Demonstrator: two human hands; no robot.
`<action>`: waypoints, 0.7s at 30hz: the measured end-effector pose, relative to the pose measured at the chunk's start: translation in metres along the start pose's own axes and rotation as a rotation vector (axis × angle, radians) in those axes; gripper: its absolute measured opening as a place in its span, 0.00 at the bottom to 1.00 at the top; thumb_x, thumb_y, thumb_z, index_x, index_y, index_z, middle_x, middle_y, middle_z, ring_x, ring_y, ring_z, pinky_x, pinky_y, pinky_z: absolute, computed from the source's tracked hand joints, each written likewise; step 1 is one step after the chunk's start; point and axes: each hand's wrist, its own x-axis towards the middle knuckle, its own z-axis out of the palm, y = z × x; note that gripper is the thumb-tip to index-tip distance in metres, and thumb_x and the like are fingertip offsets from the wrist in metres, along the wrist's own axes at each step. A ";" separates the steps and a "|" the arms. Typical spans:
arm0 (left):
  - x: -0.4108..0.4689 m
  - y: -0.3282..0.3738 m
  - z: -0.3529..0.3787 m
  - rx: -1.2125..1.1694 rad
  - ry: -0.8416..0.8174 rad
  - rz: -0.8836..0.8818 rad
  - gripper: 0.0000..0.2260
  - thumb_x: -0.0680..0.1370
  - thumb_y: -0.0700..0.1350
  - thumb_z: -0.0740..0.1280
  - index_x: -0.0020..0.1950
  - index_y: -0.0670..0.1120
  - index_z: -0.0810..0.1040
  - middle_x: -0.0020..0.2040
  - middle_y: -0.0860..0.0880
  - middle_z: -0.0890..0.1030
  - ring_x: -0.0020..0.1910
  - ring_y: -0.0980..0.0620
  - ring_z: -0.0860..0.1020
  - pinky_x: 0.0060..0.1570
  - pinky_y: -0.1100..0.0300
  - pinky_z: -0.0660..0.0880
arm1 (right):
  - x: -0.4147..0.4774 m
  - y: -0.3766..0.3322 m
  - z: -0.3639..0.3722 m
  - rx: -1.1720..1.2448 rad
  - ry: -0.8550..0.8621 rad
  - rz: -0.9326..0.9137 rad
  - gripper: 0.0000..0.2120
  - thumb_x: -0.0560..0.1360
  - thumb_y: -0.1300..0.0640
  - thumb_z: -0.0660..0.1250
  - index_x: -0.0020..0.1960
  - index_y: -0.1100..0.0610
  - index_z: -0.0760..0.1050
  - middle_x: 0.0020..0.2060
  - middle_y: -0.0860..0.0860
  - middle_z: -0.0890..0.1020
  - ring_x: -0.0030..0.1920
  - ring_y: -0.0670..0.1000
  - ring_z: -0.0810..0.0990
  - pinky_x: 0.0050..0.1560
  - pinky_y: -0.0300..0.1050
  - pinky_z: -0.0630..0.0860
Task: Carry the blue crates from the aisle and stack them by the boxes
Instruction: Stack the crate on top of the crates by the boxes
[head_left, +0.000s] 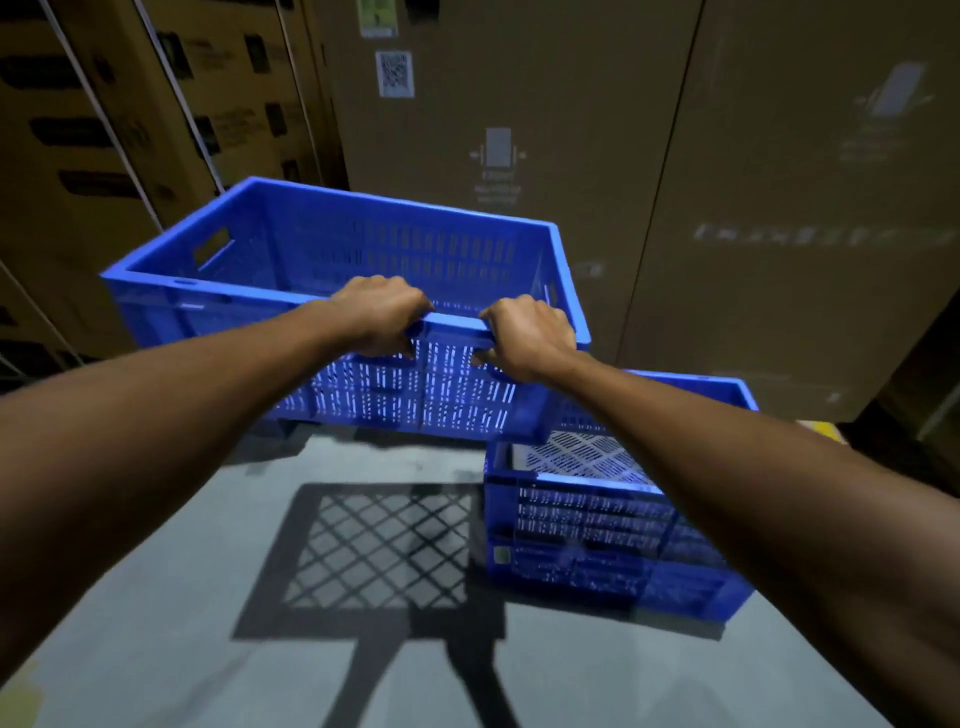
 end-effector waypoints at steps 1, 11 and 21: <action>0.003 0.004 0.014 -0.001 0.003 -0.008 0.15 0.70 0.56 0.74 0.51 0.51 0.78 0.49 0.47 0.80 0.49 0.41 0.78 0.41 0.54 0.69 | -0.001 0.003 0.015 -0.009 0.008 -0.007 0.12 0.71 0.44 0.75 0.42 0.51 0.76 0.39 0.52 0.78 0.45 0.60 0.80 0.41 0.49 0.69; 0.019 0.022 0.125 -0.115 -0.066 -0.060 0.16 0.70 0.55 0.75 0.52 0.49 0.78 0.50 0.46 0.80 0.49 0.43 0.77 0.41 0.54 0.71 | 0.000 0.009 0.106 -0.114 -0.064 -0.004 0.16 0.70 0.46 0.76 0.54 0.52 0.79 0.49 0.54 0.82 0.50 0.60 0.80 0.43 0.50 0.70; 0.039 0.032 0.119 -0.155 -0.085 0.000 0.15 0.70 0.52 0.76 0.52 0.48 0.78 0.44 0.49 0.77 0.45 0.44 0.76 0.42 0.53 0.74 | 0.002 0.030 0.102 -0.103 -0.073 0.030 0.19 0.69 0.44 0.77 0.56 0.50 0.79 0.47 0.53 0.83 0.49 0.59 0.80 0.43 0.49 0.69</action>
